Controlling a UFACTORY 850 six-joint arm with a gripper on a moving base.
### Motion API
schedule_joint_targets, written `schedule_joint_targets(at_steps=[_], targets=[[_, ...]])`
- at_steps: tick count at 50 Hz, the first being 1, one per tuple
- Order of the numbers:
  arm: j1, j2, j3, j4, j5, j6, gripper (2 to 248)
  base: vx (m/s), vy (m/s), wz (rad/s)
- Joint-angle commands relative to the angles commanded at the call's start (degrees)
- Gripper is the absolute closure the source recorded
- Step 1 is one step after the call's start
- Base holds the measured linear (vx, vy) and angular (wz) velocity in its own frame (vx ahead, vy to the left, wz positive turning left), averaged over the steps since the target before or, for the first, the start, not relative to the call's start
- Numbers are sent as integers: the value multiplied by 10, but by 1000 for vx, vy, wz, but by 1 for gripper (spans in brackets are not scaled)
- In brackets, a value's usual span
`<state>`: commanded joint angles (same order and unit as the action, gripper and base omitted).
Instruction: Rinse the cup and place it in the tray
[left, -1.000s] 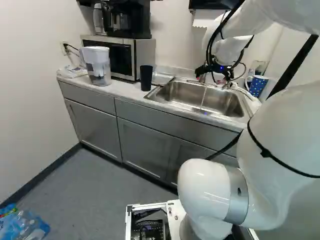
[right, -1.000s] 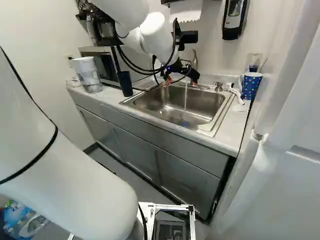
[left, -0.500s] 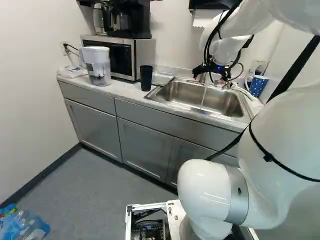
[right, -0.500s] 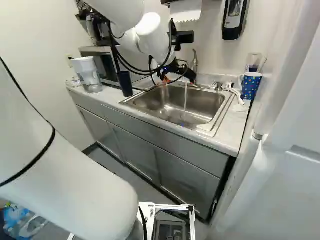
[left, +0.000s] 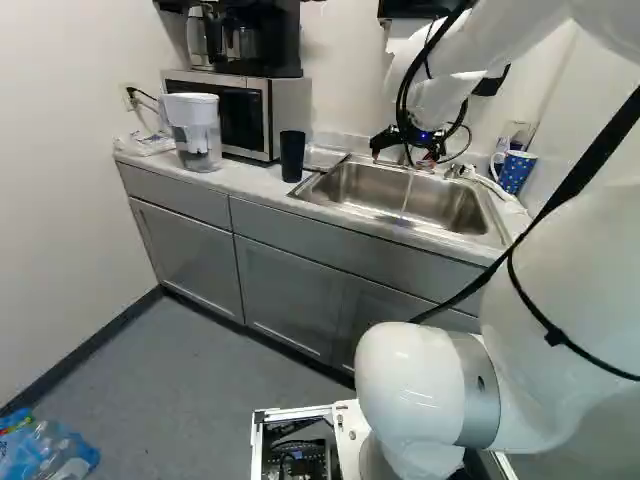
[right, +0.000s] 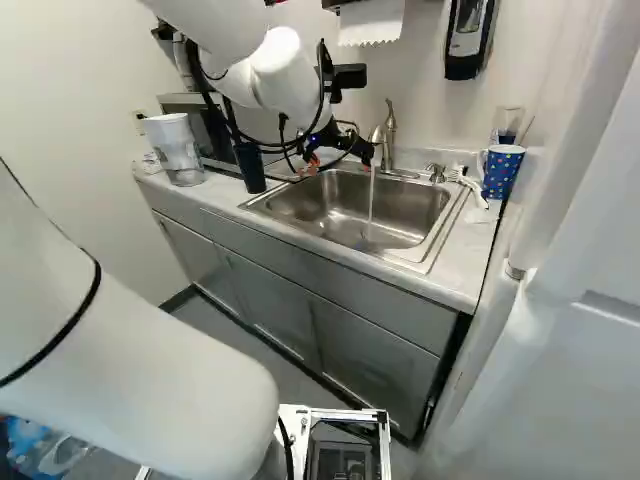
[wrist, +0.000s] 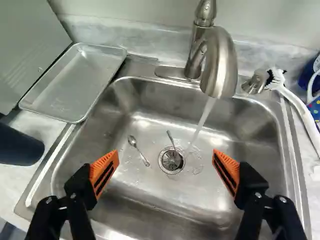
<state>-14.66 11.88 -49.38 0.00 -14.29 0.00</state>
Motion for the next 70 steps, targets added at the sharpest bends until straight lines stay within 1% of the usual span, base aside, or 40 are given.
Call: schedule_joint_targets(at_steps=[70], targets=[[146,-1,-1,0,0,0,3,0,0,0]])
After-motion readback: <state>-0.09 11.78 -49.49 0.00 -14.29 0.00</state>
